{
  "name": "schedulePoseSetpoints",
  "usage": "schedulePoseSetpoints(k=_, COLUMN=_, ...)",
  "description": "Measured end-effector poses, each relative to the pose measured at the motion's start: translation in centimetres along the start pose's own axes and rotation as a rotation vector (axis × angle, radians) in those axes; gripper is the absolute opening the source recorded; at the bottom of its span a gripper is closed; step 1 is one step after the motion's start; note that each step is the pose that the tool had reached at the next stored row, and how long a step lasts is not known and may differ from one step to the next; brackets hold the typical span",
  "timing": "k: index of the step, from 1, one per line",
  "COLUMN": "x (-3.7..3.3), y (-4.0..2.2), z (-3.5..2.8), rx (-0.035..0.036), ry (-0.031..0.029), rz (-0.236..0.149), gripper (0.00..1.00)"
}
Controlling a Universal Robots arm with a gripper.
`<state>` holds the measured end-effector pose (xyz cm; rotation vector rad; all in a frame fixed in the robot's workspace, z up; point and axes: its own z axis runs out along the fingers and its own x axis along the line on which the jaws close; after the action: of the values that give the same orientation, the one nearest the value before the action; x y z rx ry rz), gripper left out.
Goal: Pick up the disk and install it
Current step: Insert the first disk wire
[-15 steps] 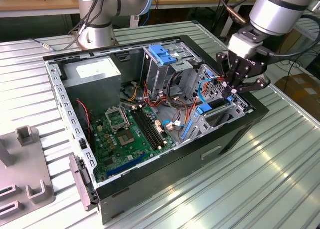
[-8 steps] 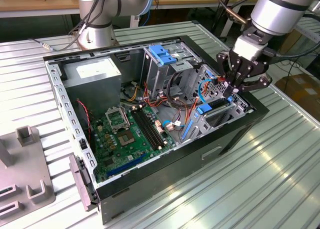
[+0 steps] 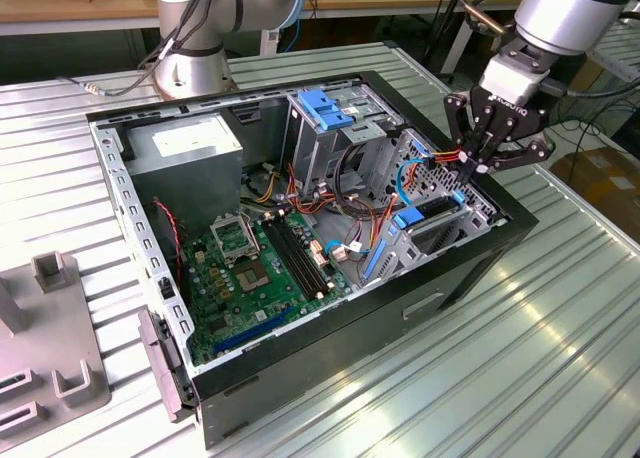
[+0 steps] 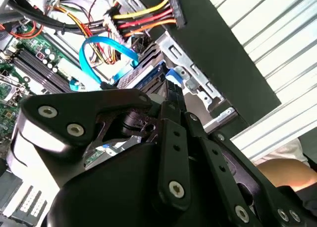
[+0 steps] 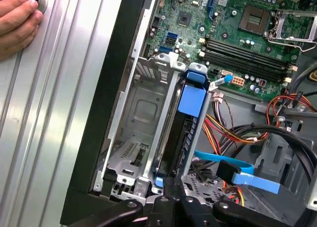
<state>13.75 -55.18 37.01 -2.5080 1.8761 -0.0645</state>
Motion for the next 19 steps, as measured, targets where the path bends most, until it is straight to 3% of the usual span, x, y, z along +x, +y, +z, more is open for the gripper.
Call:
schedulePoseSetpoints(k=2, x=-0.12, y=-0.4, z=-0.08, rx=0.0, ry=0.0001, rz=0.0, gripper=0.1)
schedulePoseSetpoints(k=3, x=-0.36, y=-1.14, z=-0.09, rx=0.0, ry=0.0001, rz=0.0, gripper=0.1)
schedulePoseSetpoints(k=6, x=-1.71, y=-1.84, z=-0.1, rx=-0.0005, ry=0.0042, rz=-0.006, gripper=0.1)
schedulePoseSetpoints(k=8, x=-1.8, y=-1.88, z=-0.1, rx=0.0008, ry=0.0044, rz=-0.026, gripper=0.1)
schedulePoseSetpoints(k=10, x=-1.81, y=-1.88, z=-0.11, rx=0.0029, ry=0.0027, rz=-0.083, gripper=0.1)
schedulePoseSetpoints(k=13, x=-1.81, y=-1.88, z=-0.11, rx=0.0053, ry=0.0012, rz=-0.138, gripper=0.1)
schedulePoseSetpoints(k=19, x=-1.89, y=-1.92, z=-0.11, rx=0.0078, ry=-0.0001, rz=-0.19, gripper=0.1)
